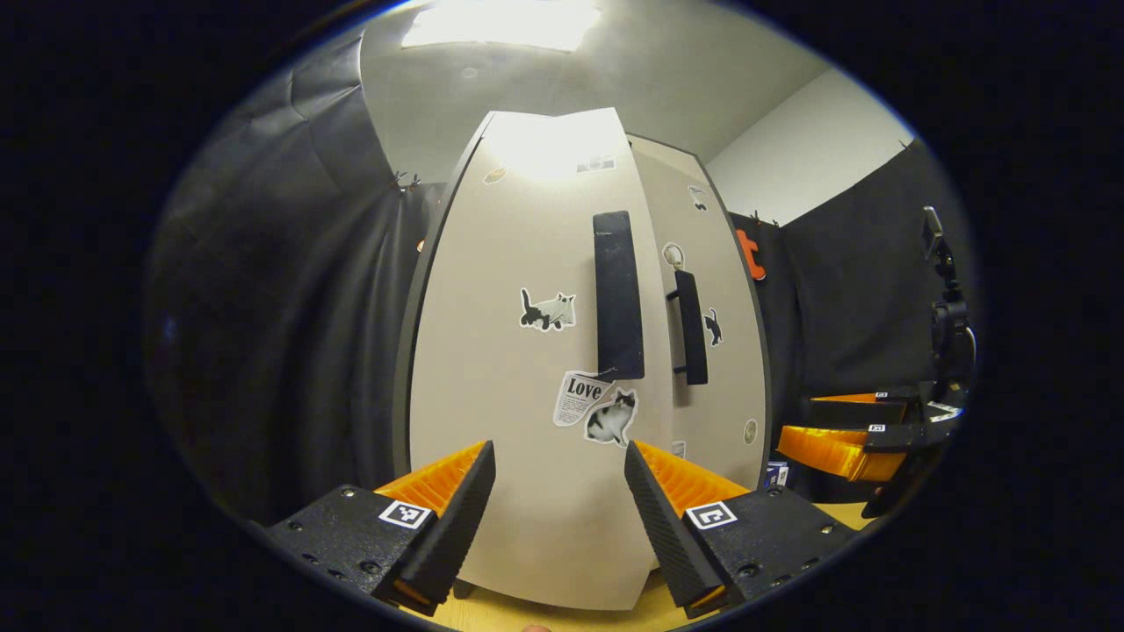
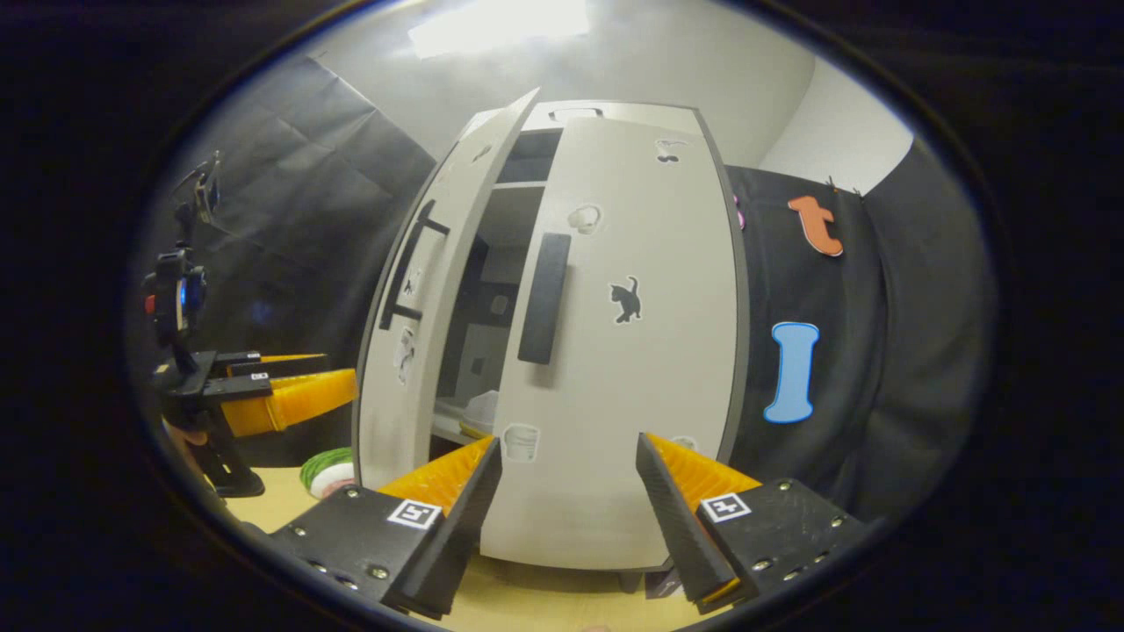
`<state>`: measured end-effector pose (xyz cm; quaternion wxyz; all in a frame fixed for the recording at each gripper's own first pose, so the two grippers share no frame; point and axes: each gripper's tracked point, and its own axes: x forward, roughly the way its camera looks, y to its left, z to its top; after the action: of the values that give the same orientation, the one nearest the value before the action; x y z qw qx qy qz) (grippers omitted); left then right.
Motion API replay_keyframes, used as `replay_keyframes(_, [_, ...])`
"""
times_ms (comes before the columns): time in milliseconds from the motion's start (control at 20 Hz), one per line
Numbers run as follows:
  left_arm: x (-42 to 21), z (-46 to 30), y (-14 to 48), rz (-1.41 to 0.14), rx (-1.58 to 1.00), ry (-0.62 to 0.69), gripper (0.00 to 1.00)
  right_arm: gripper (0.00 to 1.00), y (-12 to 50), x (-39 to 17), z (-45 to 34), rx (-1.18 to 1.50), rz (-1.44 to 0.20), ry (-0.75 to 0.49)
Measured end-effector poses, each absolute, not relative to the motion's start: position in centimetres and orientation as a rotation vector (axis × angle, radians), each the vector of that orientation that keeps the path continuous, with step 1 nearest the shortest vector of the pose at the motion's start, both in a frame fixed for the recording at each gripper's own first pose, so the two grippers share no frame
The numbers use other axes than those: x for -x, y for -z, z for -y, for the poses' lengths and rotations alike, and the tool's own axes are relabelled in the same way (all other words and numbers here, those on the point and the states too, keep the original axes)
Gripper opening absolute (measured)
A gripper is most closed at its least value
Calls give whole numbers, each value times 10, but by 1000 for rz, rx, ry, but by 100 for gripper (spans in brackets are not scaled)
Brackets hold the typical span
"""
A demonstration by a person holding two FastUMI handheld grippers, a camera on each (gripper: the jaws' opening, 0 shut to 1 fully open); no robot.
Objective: Grab one shoe with the right hand and put it into the shoe cabinet, grab the other shoe with the left hand and put it into the shoe cabinet; then close the right door with the right hand and the left door with the left hand.
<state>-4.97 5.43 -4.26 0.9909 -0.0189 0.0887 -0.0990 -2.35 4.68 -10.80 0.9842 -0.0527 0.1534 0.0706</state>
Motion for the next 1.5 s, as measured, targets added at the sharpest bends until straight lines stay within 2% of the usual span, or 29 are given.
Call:
replay_keyframes(50, [49,-57,45,-184,30,183,87,85,107,24,-45,104,-307,-136])
replay_keyframes(200, [47,-63,50,-198,15,152,90,86,105,25,-40,104,-306,-125])
replay_keyframes(300, [46,-69,49,-196,10,129,90,85,103,25,-36,103,-303,-115])
replay_keyframes(350, [47,-70,47,-195,10,125,87,85,101,26,-35,102,-301,-112])
replay_keyframes(400, [48,-70,46,-193,11,126,90,85,100,27,-35,100,-300,-112])
replay_keyframes(550, [50,-66,43,-186,13,136,92,85,98,28,-33,98,-299,-113])
replay_keyframes(600, [51,-65,42,-186,12,139,92,92,98,29,-33,99,-301,-113])
replay_keyframes(650, [52,-65,42,-186,9,141,92,92,99,28,-33,101,-303,-113])
replay_keyframes(950, [50,-63,48,-217,-6,152,92,92,98,29,-32,110,-309,-112])
replay_keyframes(1000, [50,-63,49,-223,-10,152,92,85,97,29,-32,109,-308,-111])
replay_keyframes(1450, [48,-62,46,-216,-14,138,92,85,94,32,-29,111,-303,-110])
replay_keyframes(1500, [49,-62,45,-214,-15,136,92,92,94,32,-29,114,-303,-110])
